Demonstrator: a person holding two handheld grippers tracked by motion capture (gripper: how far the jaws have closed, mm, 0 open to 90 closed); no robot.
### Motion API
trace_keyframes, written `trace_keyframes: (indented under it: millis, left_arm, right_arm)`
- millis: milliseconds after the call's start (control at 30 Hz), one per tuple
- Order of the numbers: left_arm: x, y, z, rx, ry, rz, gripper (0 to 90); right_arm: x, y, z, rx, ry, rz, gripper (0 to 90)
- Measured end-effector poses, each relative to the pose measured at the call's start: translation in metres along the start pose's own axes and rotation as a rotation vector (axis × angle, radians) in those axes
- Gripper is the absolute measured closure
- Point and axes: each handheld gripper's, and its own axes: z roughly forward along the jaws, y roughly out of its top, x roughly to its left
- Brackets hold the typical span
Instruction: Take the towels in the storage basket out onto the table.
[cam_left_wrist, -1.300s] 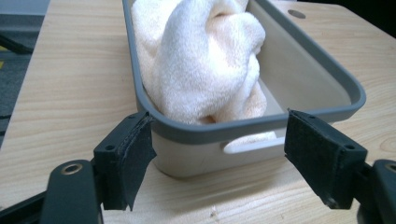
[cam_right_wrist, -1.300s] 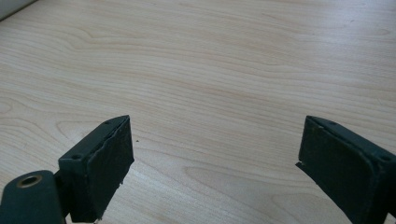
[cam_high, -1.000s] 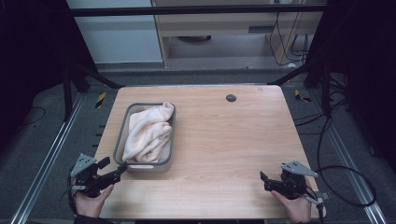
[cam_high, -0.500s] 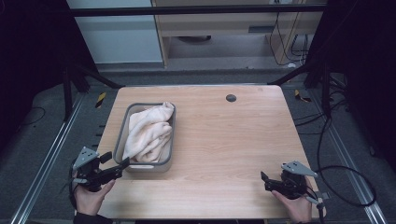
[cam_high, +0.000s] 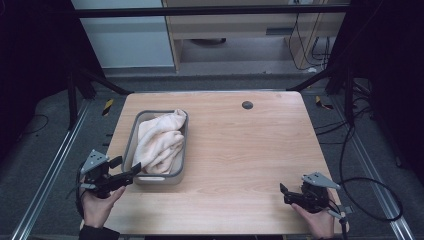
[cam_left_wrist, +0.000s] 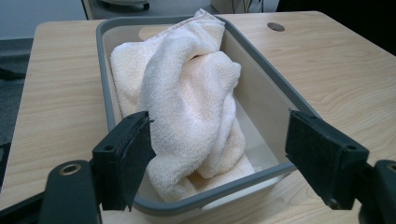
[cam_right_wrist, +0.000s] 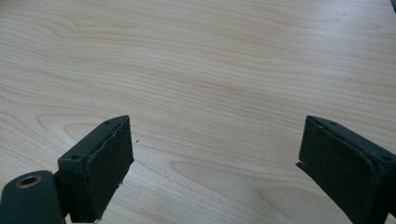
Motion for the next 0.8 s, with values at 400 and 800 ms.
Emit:
trace_keyframes:
  millis: [400,800]
  left_arm:
    - [-0.005,0.023,0.011,0.022,-0.035,0.035,21.9]
    - [-0.007,0.049,0.013,0.054,-0.035,0.071,21.5]
  right_arm:
    - [0.001,-0.001,0.000,0.014,0.007,0.008,9.8]
    - [0.001,-0.002,0.001,0.020,0.012,-0.007,9.6]
